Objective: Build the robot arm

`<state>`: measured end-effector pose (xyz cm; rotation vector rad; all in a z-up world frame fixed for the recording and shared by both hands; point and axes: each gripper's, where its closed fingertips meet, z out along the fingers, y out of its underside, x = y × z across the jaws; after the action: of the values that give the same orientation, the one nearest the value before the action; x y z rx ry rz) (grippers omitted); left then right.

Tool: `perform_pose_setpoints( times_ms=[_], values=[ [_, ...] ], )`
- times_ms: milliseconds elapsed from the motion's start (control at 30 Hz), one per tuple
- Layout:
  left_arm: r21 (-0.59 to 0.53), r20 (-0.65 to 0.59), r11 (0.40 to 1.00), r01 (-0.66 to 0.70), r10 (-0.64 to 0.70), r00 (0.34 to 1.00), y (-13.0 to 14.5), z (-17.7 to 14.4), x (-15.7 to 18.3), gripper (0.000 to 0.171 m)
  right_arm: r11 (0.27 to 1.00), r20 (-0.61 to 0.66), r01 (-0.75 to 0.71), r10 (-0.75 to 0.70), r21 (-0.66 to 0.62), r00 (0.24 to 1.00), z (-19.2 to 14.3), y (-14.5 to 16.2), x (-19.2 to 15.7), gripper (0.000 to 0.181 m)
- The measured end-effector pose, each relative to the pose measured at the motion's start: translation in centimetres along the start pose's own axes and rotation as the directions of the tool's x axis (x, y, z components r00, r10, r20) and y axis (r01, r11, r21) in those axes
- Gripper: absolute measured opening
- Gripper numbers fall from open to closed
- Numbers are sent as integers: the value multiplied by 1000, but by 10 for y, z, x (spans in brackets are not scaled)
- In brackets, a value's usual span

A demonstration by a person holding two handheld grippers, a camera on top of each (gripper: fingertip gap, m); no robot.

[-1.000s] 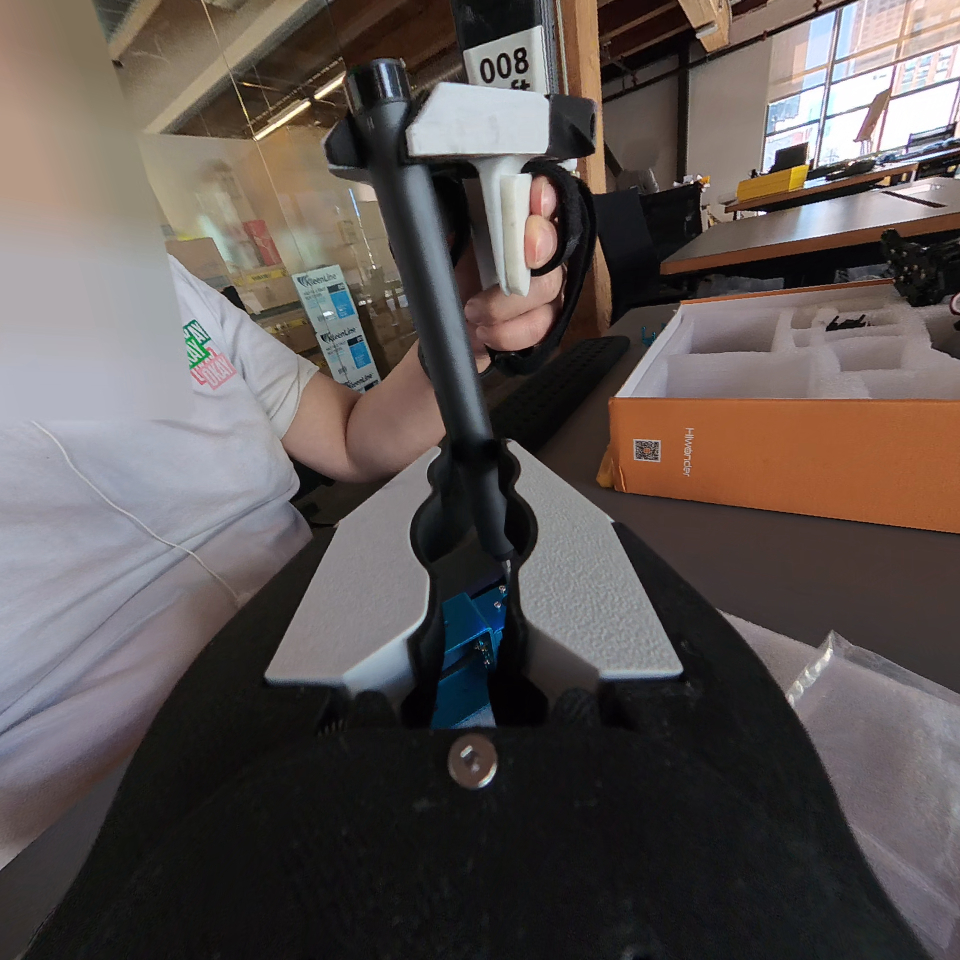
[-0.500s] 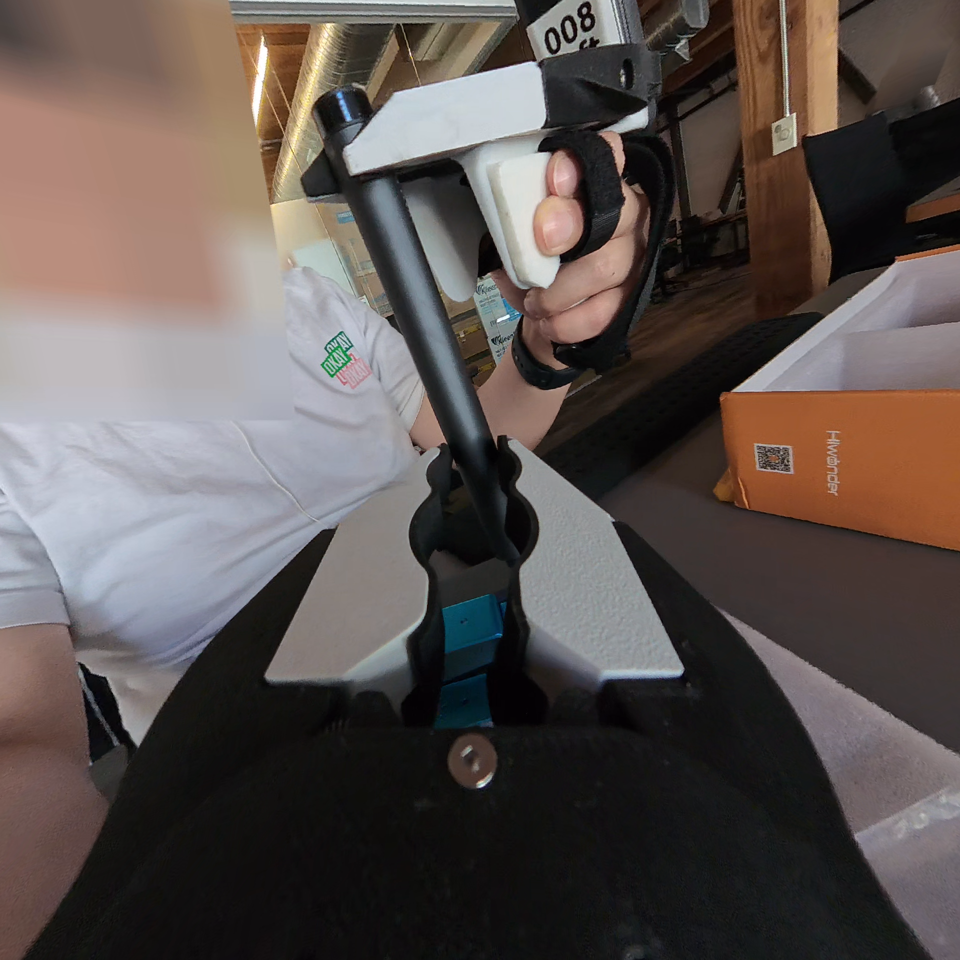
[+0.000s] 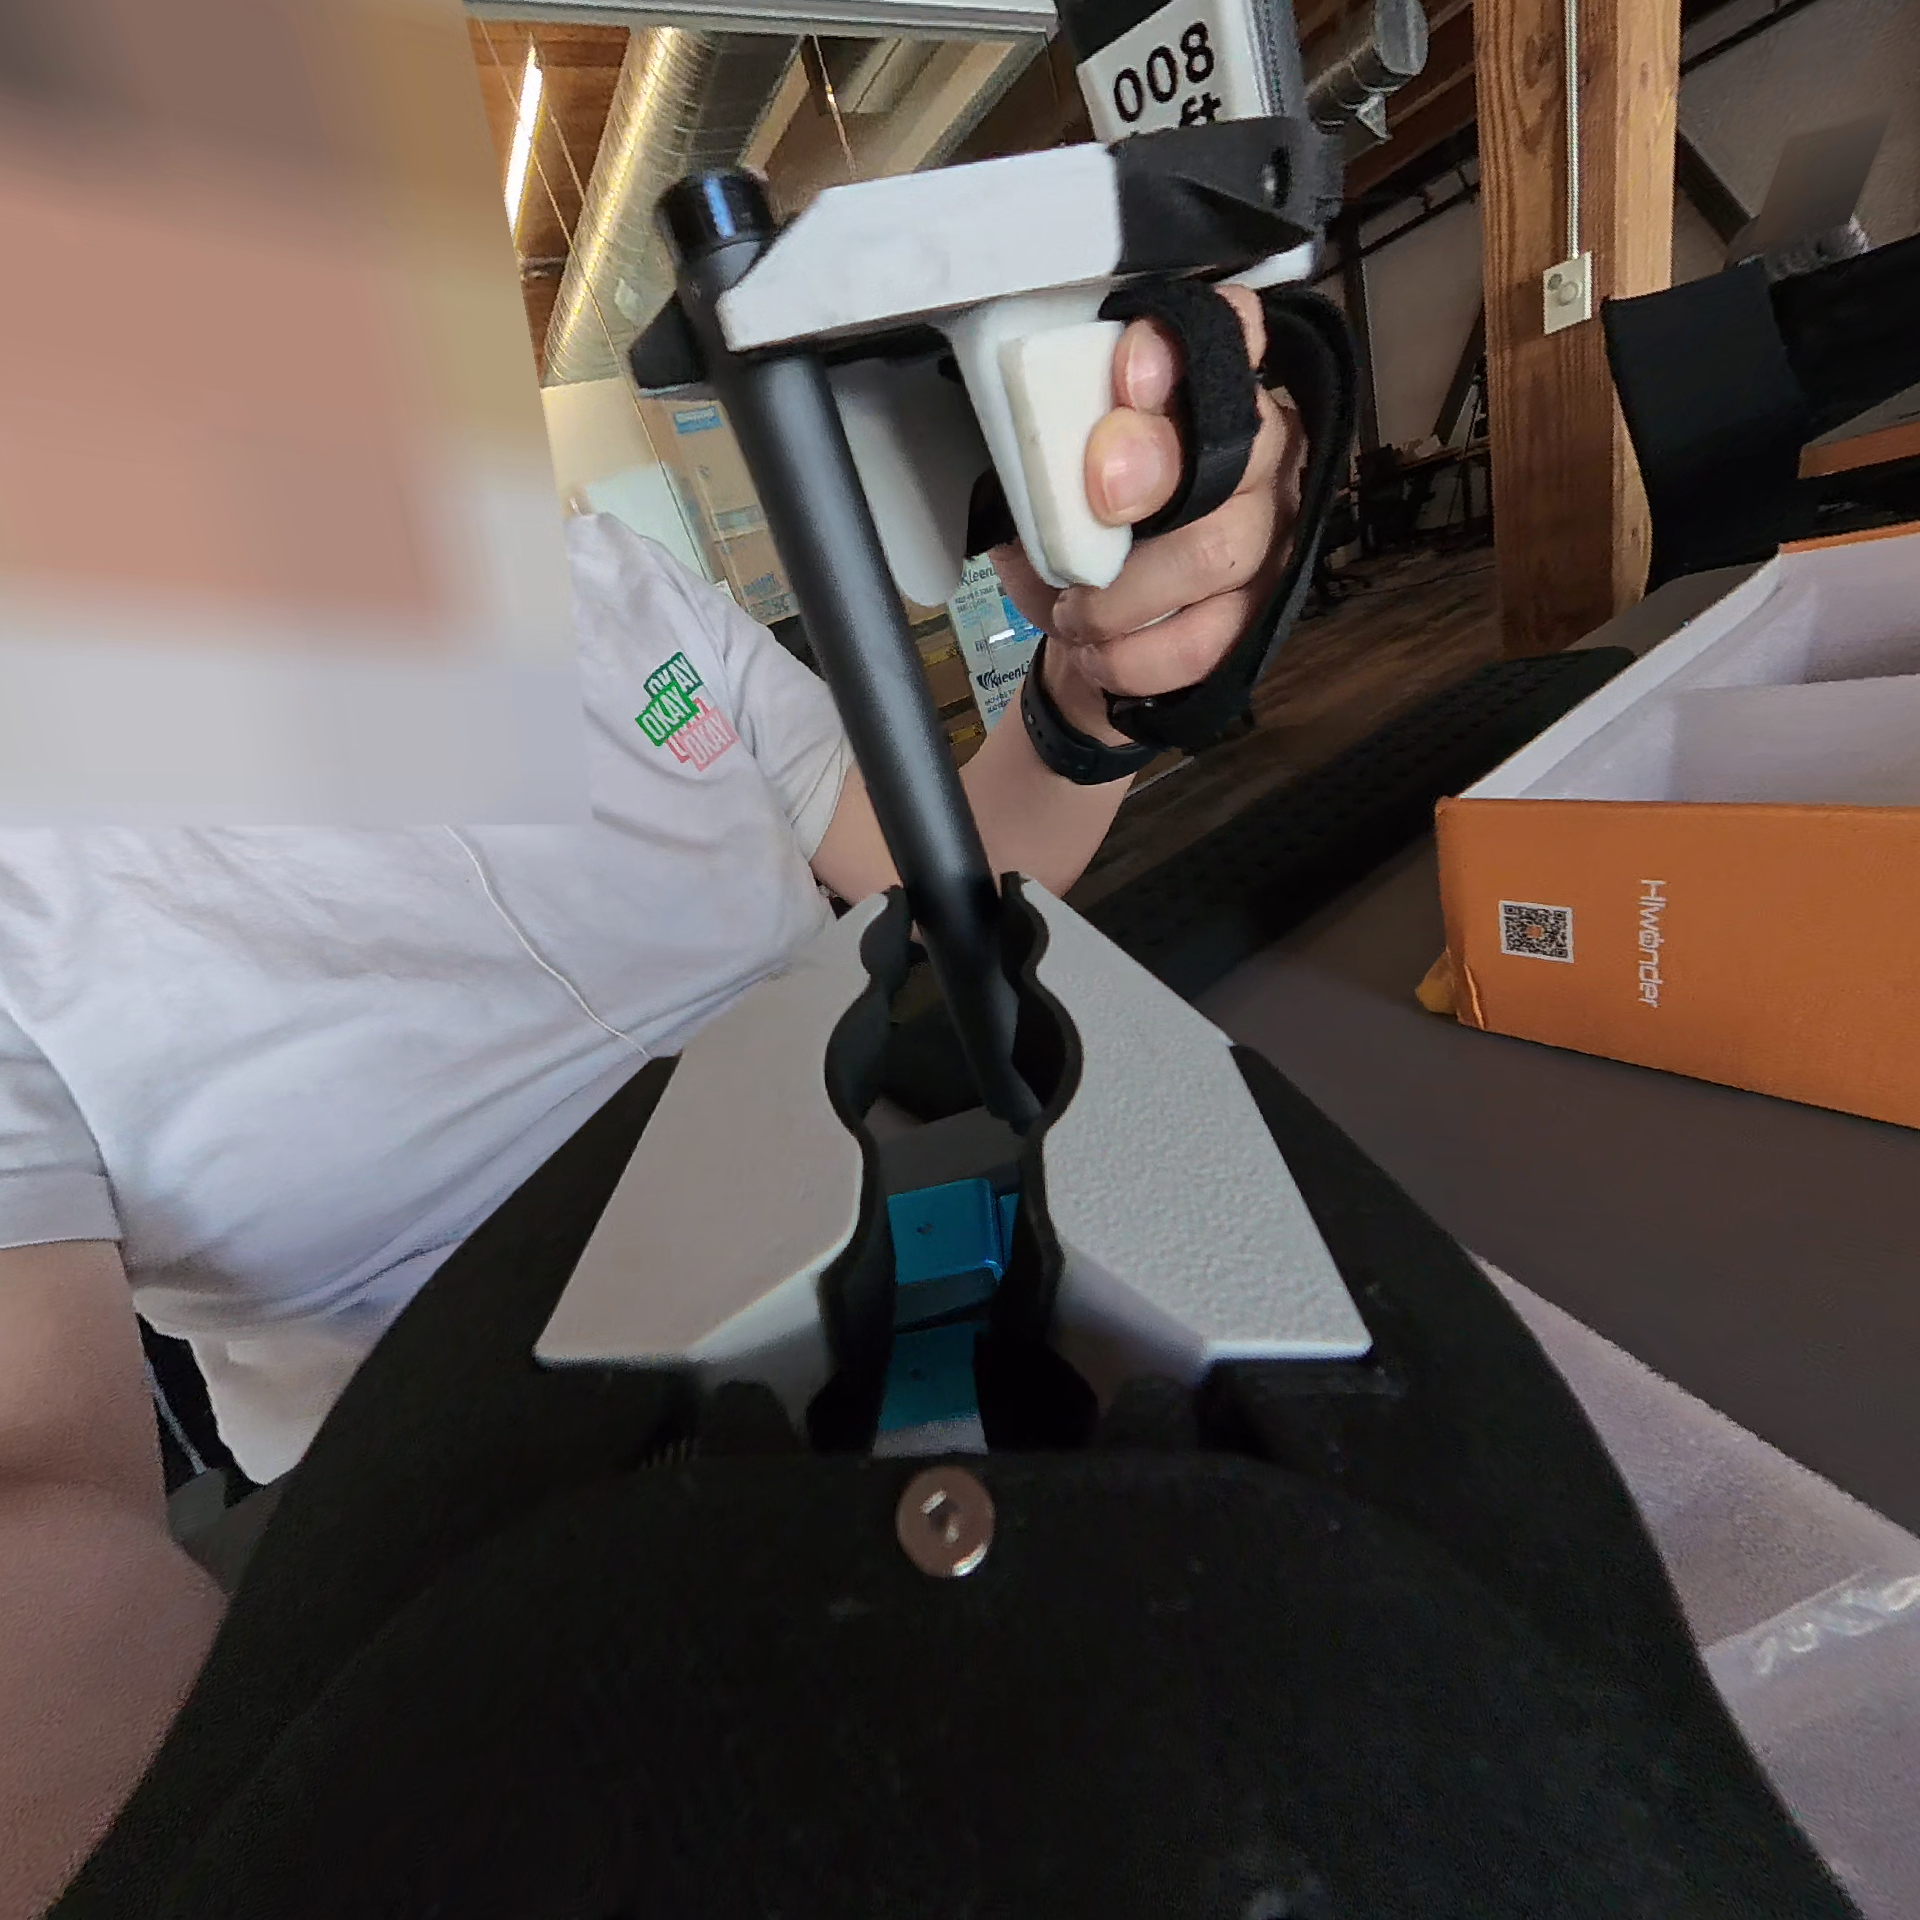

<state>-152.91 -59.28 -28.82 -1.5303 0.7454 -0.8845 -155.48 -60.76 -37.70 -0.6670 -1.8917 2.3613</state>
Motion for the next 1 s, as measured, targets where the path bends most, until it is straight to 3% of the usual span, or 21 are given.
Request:
perform_pose_setpoints(
  times_ms=[733, 1000],
  values=[
    [7, -18, 1000, -2, 2, 1000, -1, 3, -5, 17, 997, -125, 70, -71, -9, 990, -2, 0, 1, 16],
    [0, -29, 1000, -2, 2, 1000, 0, 4, -6, 17, 998, -110, 62, -61, 3, 992, -1, -1, -2, 22]
  ],
)
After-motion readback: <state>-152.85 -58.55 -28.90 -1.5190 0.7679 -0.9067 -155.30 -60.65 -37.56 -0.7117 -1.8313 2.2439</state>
